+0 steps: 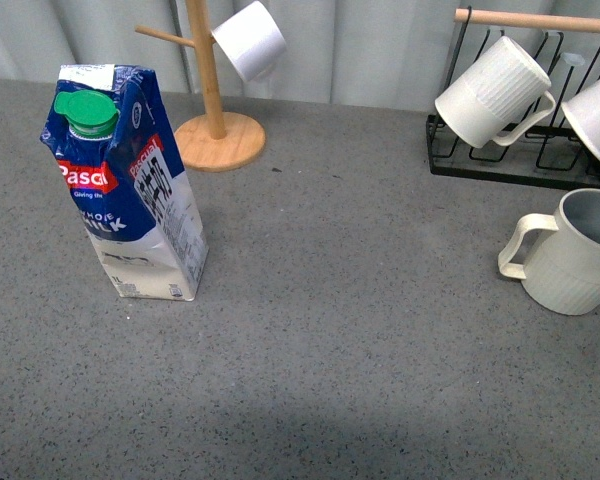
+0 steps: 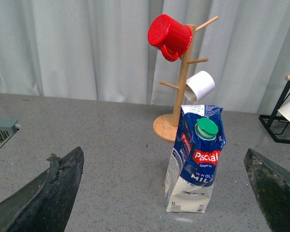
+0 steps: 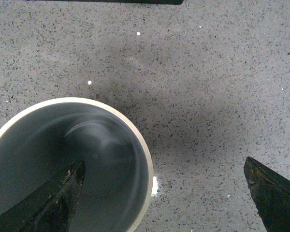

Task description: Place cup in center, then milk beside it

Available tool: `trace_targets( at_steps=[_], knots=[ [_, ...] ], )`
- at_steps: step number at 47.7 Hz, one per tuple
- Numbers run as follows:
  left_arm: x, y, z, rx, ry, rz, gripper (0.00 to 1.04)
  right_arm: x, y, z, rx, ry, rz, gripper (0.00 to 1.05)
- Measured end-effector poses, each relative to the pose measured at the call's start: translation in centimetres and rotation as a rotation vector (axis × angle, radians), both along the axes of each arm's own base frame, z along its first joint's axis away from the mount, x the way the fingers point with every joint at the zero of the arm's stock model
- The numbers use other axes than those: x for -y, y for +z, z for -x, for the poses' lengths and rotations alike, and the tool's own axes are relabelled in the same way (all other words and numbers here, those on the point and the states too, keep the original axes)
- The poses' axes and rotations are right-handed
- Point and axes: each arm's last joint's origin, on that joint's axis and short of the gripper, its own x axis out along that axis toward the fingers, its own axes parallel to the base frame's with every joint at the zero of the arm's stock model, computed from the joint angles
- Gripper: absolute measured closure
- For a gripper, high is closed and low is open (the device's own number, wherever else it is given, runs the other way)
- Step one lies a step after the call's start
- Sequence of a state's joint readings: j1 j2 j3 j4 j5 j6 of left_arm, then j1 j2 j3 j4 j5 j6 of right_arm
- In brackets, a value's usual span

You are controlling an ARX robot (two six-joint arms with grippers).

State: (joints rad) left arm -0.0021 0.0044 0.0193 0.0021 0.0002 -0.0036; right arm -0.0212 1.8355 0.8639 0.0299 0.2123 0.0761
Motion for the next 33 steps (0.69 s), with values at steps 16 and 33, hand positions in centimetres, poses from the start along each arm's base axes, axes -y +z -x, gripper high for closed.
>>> trace_targets(
  at_steps=[16, 33],
  knots=[
    [0.00, 0.00, 0.00, 0.000, 0.000, 0.000, 0.06, 0.54, -0.89, -0.42, -0.006, -0.098, -0.166, 0.50],
    [0.00, 0.00, 0.00, 0.000, 0.000, 0.000, 0.06, 0.59, -0.73, -0.52, -0.001, -0.109, -0.198, 1.03]
  ],
)
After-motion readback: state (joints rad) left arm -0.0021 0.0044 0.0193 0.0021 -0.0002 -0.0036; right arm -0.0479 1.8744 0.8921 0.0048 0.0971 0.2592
